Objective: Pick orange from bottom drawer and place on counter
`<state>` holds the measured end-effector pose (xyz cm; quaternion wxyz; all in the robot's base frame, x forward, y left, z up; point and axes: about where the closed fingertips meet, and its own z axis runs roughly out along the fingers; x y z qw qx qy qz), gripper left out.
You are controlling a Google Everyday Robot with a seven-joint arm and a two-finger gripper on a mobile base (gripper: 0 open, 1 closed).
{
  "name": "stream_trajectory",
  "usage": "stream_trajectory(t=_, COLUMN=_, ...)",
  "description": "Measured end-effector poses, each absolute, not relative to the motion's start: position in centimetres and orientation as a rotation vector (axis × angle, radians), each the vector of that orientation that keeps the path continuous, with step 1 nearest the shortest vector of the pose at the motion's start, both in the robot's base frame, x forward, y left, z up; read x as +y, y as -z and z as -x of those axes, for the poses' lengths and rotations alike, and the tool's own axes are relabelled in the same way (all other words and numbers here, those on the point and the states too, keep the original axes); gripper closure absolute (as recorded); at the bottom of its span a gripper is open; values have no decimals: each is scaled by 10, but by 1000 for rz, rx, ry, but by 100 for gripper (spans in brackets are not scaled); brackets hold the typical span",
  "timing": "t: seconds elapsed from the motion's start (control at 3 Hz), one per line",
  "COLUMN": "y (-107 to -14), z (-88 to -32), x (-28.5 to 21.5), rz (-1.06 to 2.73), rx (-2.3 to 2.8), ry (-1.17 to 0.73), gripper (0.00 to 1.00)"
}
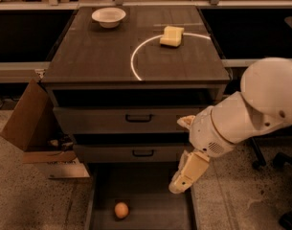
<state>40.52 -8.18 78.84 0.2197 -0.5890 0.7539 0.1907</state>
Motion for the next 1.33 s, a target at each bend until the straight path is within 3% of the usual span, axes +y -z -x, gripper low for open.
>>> stream_trajectory(t=1.0, y=-560, z=-328, x=17, rz=1569, rx=1983, ry=-943, gripper=0)
stream_trajectory(t=1.33, y=-526, z=-335, x=31, rz=1474, rx=1991, ry=-975, gripper=0)
